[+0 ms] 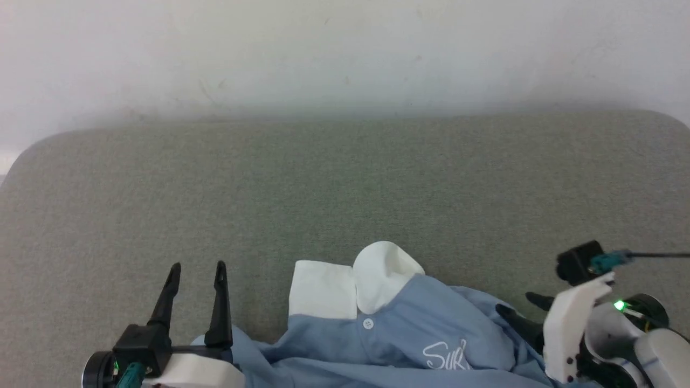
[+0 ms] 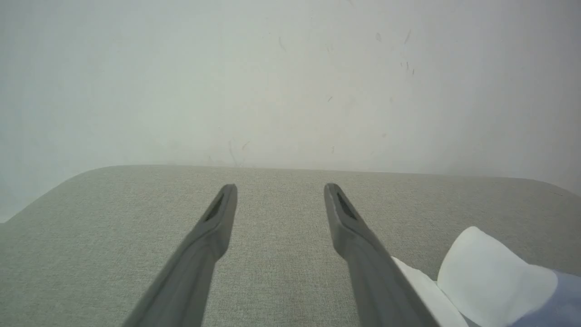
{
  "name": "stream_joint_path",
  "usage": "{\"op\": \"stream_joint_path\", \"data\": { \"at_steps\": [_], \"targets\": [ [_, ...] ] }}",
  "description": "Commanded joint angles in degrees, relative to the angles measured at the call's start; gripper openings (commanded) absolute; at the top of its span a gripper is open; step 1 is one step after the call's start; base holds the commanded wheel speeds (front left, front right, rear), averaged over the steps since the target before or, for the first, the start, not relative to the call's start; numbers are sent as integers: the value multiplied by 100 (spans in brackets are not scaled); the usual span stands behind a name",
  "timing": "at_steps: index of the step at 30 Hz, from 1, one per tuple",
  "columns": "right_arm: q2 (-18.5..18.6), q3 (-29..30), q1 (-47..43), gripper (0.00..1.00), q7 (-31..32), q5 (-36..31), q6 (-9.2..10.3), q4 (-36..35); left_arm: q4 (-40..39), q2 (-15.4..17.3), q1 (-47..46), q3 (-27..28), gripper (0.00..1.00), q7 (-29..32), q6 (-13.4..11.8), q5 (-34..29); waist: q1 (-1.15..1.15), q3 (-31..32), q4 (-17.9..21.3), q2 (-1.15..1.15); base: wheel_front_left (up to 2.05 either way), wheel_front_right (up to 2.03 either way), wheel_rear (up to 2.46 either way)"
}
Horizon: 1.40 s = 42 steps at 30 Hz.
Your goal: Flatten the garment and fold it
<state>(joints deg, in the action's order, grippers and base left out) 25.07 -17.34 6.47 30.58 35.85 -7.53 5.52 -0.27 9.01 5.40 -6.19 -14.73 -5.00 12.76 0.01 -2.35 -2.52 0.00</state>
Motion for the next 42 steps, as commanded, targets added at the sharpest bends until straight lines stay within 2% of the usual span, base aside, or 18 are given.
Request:
{"op": "stream_joint_path", "data": {
  "at_steps": [1, 7, 8, 9, 10, 13, 16, 20, 24, 27, 30, 34, 38, 39, 40, 41, 42],
  "targets": [
    [40, -162, 170, 100, 45, 68, 4, 155, 17, -42, -97, -8, 100, -27, 34, -68, -1, -121, -136, 0, 0, 0, 0],
    [188, -1345, 868, 100, 765, 599, 4, 1425, 86, -148, -188, -6, 100, -27, 87, -114, -1, -209, -288, 0, 0, 0, 0],
    [211, -1492, 932, 47, 896, 689, 4, 1546, 100, -161, -194, 0, 100, -27, 98, -119, -1, -206, -297, 0, 0, 0, 0],
    [207, -1584, 983, 15, 989, 825, 4, 1621, 111, -171, -195, 12, 100, -27, 107, -124, -1, -194, -298, 0, 0, 0, 0],
    [222, -1680, 1046, 0, 1035, 917, 4, 1637, 120, -178, -184, 31, 100, -27, 111, -130, -1, -167, -285, 0, 0, 0, 0],
    [395, -1764, 1333, 0, 548, 942, 4, 1405, 149, -187, -135, 82, 100, -27, 121, -159, -1, -80, -203, 0, 0, 0, 0],
    [569, -1382, 1605, 0, -413, 698, 4, 1173, 166, -180, -88, 125, 100, -27, 161, -181, -1, 40, -63, 0, 0, 0, 0],
    [636, -305, 1470, 0, -1281, 371, 4, 921, 186, -178, -14, 134, 100, -27, 224, -209, -1, 194, 125, 0, 0, 0, 0],
    [522, 1278, 521, 0, -1556, 6, 4, 778, 201, -186, 37, 133, 100, -27, 254, -241, -1, 252, 263, 0, 0, 0, 0],
    [105, 2490, -552, 0, -1456, -220, 4, 713, 191, -194, 88, 152, 100, -27, 259, -252, -1, 246, 341, 0, 0, 0, 0],
    [-543, 3366, -1576, 0, -1241, -346, 4, 603, 205, -194, 124, 169, 100, -27, 282, -255, -1, 226, 380, 0, 0, 0, 0],
    [-1392, 4105, -2594, 0, -852, -406, 4, 492, 283, -185, 147, 199, 100, -27, 320, -241, -1, 273, 374, 0, 0, 0, 0],
    [-1912, 4513, -3212, 0, -255, -634, 4, 341, 373, -187, 202, 217, 100, -27, 344, -242, -1, 392, 377, 0, 0, 0, 0],
    [-1985, 4588, -3301, 13, -127, -664, 4, 284, 384, -190, 205, 216, 100, -27, 350, -244, -1, 397, 375, 0, 0, 0, 0],
    [-2030, 4621, -3357, 73, -61, -706, 4, 186, 390, -195, 206, 218, 100, -27, 354, -244, -1, 402, 377, 0, 0, 0, 0],
    [-2060, 4661, -3366, 100, -101, -749, 4, 49, 392, -205, 212, 219, 100, -27, 354, -243, -1, 402, 383, 0, 0, 0, 0],
    [-2086, 4682, -3338, 100, -164, -762, 4, -88, 398, -219, 224, 215, 100, -27, 354, -242, -1, 399, 391, 0, 0, 0, 0]
  ]
}}
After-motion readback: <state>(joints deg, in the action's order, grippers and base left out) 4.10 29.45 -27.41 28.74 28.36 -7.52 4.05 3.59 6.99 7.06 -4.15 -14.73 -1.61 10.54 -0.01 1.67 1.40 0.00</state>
